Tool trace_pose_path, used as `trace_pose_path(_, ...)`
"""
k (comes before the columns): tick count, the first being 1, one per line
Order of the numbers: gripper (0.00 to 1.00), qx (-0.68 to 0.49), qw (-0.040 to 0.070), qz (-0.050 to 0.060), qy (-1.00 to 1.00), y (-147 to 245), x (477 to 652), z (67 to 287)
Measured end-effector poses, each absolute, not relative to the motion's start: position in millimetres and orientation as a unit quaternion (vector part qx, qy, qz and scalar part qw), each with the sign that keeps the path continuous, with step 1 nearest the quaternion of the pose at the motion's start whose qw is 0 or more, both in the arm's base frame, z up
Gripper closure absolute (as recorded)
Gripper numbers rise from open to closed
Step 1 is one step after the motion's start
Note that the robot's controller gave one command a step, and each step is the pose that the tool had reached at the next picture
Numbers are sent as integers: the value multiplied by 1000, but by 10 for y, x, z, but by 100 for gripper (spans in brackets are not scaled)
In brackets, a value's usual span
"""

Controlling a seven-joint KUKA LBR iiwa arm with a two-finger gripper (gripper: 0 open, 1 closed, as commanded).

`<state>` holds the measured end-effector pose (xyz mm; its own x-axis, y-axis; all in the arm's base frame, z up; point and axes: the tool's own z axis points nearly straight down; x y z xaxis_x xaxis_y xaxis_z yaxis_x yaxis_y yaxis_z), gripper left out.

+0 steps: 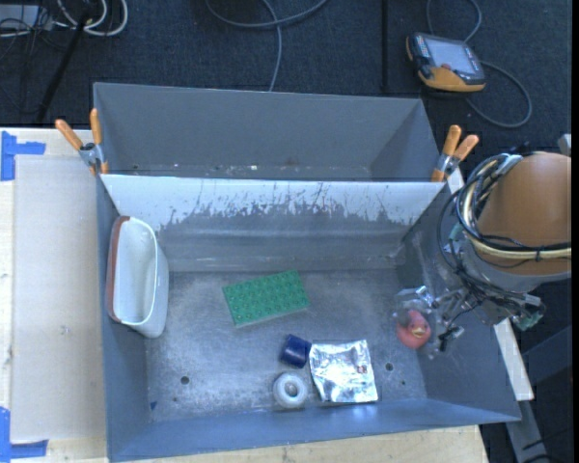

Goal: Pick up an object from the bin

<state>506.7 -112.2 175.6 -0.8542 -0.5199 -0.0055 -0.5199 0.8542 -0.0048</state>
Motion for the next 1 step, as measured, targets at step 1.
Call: trace_pose_path(1,100,-278,4,-3,961,-1414,5148,3156)
